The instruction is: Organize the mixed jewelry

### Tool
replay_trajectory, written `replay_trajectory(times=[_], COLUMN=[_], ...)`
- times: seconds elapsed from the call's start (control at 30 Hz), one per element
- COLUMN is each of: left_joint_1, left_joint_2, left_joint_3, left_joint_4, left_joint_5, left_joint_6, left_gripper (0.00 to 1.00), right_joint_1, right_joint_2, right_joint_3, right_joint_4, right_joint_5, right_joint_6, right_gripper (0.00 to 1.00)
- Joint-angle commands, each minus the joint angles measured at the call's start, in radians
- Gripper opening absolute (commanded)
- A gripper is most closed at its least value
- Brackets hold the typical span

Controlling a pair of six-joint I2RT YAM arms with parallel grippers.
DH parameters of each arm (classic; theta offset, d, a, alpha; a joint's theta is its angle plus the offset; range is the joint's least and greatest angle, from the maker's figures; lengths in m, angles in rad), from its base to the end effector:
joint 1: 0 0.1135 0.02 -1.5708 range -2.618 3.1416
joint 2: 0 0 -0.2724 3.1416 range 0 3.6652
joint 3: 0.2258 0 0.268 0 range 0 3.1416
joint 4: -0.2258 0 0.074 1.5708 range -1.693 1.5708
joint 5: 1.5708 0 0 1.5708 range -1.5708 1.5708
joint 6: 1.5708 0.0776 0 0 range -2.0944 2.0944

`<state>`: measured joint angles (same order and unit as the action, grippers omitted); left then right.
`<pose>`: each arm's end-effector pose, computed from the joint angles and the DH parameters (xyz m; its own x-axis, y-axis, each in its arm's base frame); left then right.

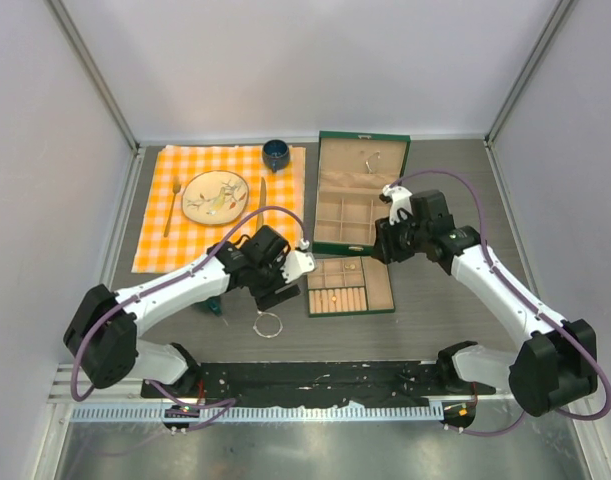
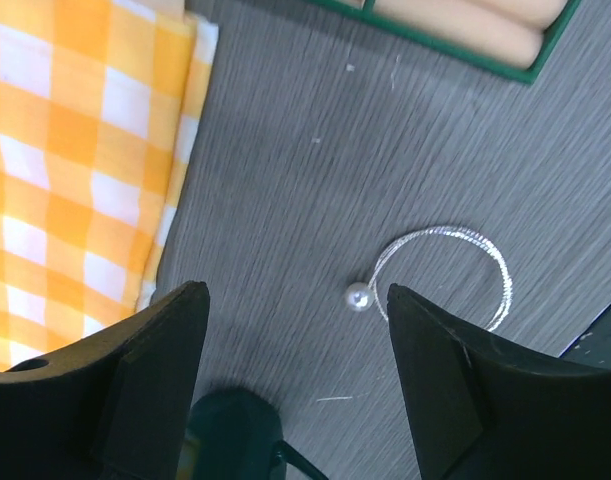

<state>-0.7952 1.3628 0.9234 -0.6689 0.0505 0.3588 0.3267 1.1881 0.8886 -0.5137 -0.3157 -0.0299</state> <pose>0.2025 -0.2121 0.1876 -0.3307 0.8382 -0.4336 0.9025 0.4153 0.1144 0.2642 0.1150 0.2391 -0.6726 -0.2579 -0.6936 -0.5275 0.8245 0.2049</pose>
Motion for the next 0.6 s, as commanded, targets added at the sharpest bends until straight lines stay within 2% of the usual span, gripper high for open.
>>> replay_trajectory(times=[0.0,0.57], left_joint_1=[0.024,0.031], left_joint_2=[-0.002,0.151], left_joint_3=[-0.027,-0.070], left_joint_4=[0.005,0.042], left_joint_5=[0.041,0.123], left_joint_6=[0.118,0.135], left_gripper=[0.77,0.73], right_joint_1=[0.002,0.002], right_joint_2=[-0.025,-0.050], right_joint_3=[0.018,0.018], right_joint_4=[0.053,0.053], right_joint_5=[0.012,0.017], right_joint_6=[-0.018,-0.021], right_gripper=[0.43,0.43])
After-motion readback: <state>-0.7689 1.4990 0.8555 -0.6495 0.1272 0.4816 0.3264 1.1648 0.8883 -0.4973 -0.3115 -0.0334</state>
